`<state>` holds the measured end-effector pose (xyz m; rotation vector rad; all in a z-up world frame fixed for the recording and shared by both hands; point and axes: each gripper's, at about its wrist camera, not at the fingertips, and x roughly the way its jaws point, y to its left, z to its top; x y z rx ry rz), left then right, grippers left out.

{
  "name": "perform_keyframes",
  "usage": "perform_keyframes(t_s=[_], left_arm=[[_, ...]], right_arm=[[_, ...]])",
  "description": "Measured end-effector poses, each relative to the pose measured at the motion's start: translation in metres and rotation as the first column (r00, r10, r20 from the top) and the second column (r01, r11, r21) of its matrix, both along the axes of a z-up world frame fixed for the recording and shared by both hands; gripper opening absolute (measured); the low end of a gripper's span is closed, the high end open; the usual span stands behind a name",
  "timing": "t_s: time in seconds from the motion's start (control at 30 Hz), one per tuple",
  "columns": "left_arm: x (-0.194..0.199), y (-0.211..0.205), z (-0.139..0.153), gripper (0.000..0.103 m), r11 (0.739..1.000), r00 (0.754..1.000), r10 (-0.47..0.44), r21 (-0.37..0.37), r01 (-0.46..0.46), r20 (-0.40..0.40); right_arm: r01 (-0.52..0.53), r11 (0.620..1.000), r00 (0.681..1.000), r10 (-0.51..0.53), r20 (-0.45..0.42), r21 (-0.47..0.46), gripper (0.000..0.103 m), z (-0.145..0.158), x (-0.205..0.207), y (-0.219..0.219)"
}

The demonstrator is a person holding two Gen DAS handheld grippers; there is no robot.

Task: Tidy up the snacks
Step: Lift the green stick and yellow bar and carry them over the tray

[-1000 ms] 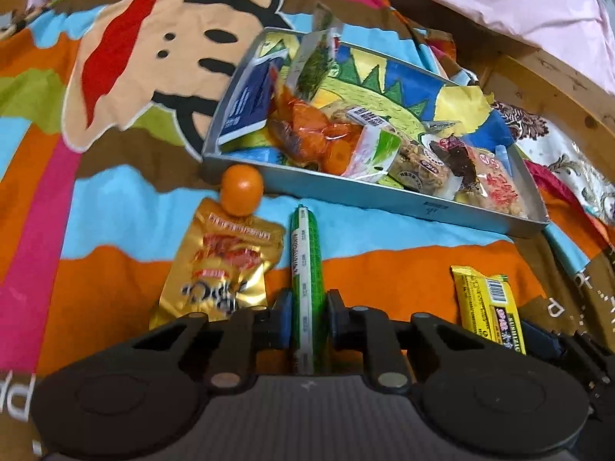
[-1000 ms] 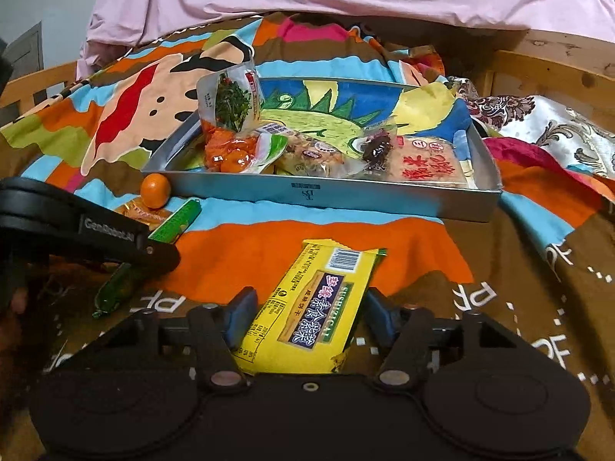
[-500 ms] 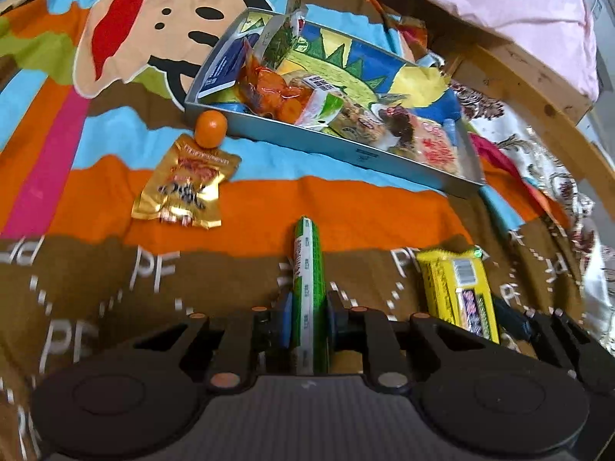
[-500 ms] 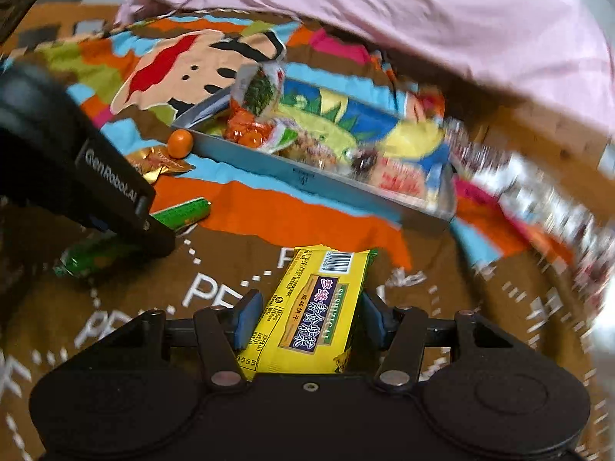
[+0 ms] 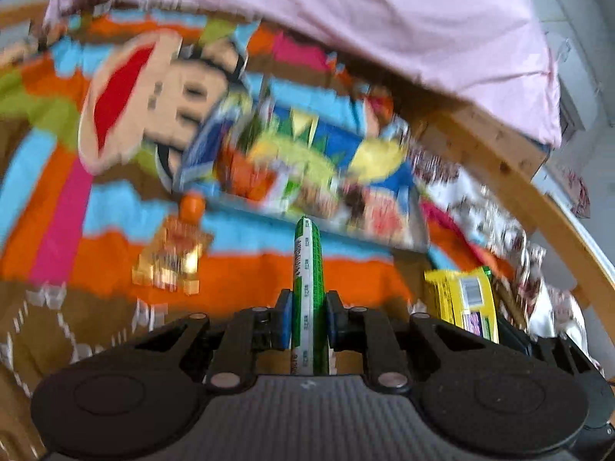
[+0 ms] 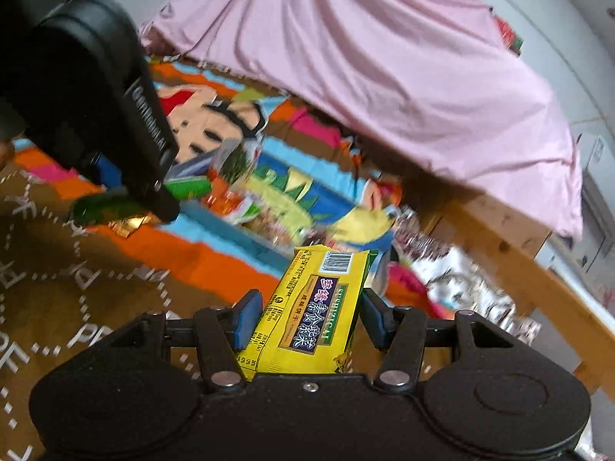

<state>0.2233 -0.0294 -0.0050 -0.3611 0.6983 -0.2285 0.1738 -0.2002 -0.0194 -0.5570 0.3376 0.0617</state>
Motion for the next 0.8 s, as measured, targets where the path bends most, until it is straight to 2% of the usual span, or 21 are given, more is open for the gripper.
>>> perform_keyframes(t_s=[0.17, 0.27, 0.4, 0.47, 0.6, 0.73, 0.8], left_arm=[[0.013, -0.010, 0.033, 0.019, 0.998, 0.990, 0.000, 0.064, -0.009, 0.142], [0.028, -0.015, 0.047, 0.019, 0.997, 0.982, 0.010, 0.079, -0.025, 0.187], [0.062, -0.022, 0.063, 0.019, 0.995, 0.971, 0.018, 0.091, -0.041, 0.238], [0.080, -0.025, 0.067, 0.019, 0.994, 0.963, 0.025, 0.094, -0.052, 0.267], [0.119, -0.033, 0.063, 0.019, 0.994, 0.955, 0.046, 0.077, -0.072, 0.294], [0.163, -0.047, 0.048, 0.019, 0.994, 0.954, 0.040, 0.081, -0.067, 0.298], [0.186, -0.057, 0.037, 0.019, 0.994, 0.958, 0.036, 0.086, -0.063, 0.283]], right_arm=[[-0.044, 0.999, 0.995, 0.043, 0.095, 0.011, 0.058, 0.020, 0.015, -0.009], [-0.057, 0.997, 0.991, 0.050, 0.128, 0.053, 0.058, 0.036, 0.038, -0.013], [-0.073, 0.993, 0.975, 0.051, 0.217, 0.094, 0.058, 0.046, 0.074, -0.018], [-0.085, 0.992, 0.958, 0.054, 0.280, 0.097, 0.058, 0.042, 0.093, -0.023], [-0.081, 0.990, 0.936, 0.036, 0.351, 0.115, 0.058, 0.025, 0.130, -0.033], [-0.063, 0.990, 0.937, 0.016, 0.349, 0.125, 0.058, 0.004, 0.172, -0.046], [-0.043, 0.984, 0.949, -0.013, 0.314, 0.171, 0.058, -0.004, 0.192, -0.055]])
